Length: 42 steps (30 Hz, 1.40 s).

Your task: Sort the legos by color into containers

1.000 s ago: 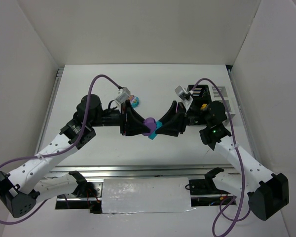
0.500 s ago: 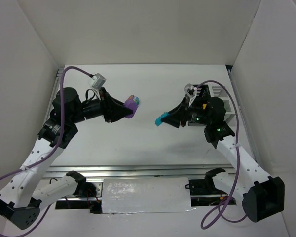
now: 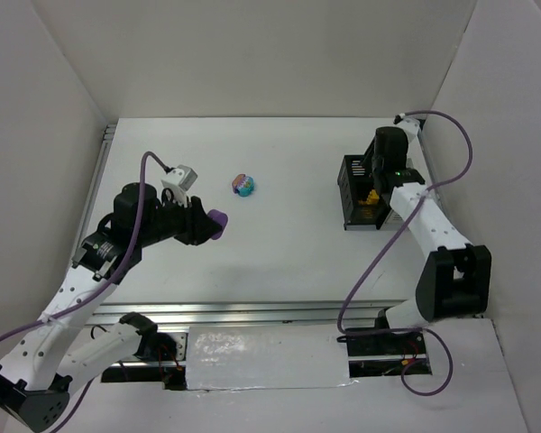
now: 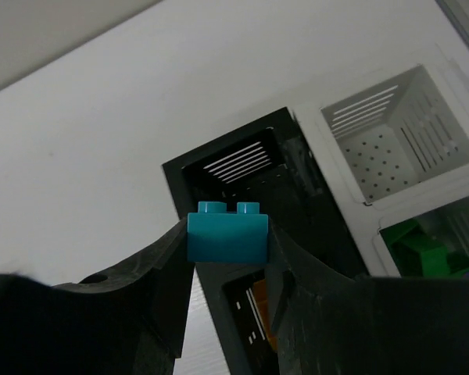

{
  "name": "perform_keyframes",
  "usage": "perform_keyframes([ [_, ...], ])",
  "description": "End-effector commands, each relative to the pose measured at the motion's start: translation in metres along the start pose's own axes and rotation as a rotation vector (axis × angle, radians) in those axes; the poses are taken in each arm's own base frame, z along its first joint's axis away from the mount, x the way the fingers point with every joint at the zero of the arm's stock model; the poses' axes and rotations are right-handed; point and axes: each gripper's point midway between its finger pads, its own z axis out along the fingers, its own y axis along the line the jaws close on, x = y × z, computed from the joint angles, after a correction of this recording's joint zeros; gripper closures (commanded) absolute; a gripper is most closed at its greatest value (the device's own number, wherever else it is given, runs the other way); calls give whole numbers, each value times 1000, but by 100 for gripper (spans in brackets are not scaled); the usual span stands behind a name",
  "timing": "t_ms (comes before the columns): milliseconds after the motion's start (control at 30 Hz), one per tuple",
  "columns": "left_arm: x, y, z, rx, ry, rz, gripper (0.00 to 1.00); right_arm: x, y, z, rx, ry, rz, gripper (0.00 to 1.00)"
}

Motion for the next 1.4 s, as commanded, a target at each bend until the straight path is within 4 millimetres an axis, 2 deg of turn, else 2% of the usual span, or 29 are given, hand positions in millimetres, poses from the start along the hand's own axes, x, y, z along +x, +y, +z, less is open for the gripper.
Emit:
perform_keyframes([
  [0, -3, 0, -5, 3, -30, 51, 100, -30, -10, 15, 107, -50, -8, 100],
  [33, -3, -1, -6, 11, -30, 55, 100, -21, -14, 25, 139, -24, -23, 100],
  [67, -3, -3, -5, 22, -29, 54, 100, -26, -12, 28, 142, -32, -21, 100],
  [200, -2, -7, -4, 51, -17, 61, 100, -24, -8, 38, 135, -15, -32, 91],
  [233, -1, -8, -4, 56, -14, 65, 100, -23, -5, 40, 120, -6, -39, 70],
  [300, -1, -9, -4, 62, -13, 67, 100, -20, -4, 43, 119, 9, -40, 44],
  [500, -3, -10, -4, 70, -18, 65, 100, -22, 5, 31, 62, 9, -18, 24],
  [567, -3, -12, -4, 88, -17, 64, 100, -24, 13, 24, 21, 18, -17, 22],
  [633, -5, -21, -4, 138, -20, 68, 100, -28, 28, 9, -64, 30, -8, 21],
  [667, -6, -25, -5, 161, -21, 69, 100, -21, 56, -7, -238, 85, -7, 21],
  [700, -8, -29, -6, 186, -24, 71, 100, -33, 77, -30, -373, 55, -7, 21],
  [733, -7, -40, -9, 251, -14, 77, 100, -18, 90, -45, -485, 108, -9, 22],
  [767, -10, -47, -11, 298, -25, 92, 100, -16, 132, -98, -820, 156, -32, 23],
  [800, -11, -54, -14, 344, -27, 106, 100, 2, 145, -126, -964, 227, -29, 23],
  [833, -11, -61, -18, 388, -28, 113, 100, 8, 159, -156, -1110, 251, -28, 23],
  [867, -12, -77, -25, 487, -31, 134, 100, 6, 172, -199, -1260, 263, -4, 23],
  [900, -9, -83, -29, 540, -26, 143, 100, 26, 190, -254, -1501, 292, -71, 22],
  [967, -7, -101, -43, 661, -28, 177, 100, 36, 199, -308, -1681, 299, -147, 21],
  [1000, -7, -104, -46, 681, -32, 184, 100, 50, 204, -341, -1786, 349, -191, 21],
  [1067, -8, -107, -53, 693, -57, 199, 100, 55, 207, -364, -1844, 370, -189, 21],
  [1100, -7, -109, -55, 703, -60, 205, 100, 62, 209, -383, -1906, 401, -194, 21],
  [1267, -3, -113, -55, 750, -33, 179, 100, 77, 214, -414, -1995, 451, -221, 24],
  [1367, -2, -113, -52, 765, -10, 159, 100, 87, 218, -425, -2007, 458, -268, 27],
])
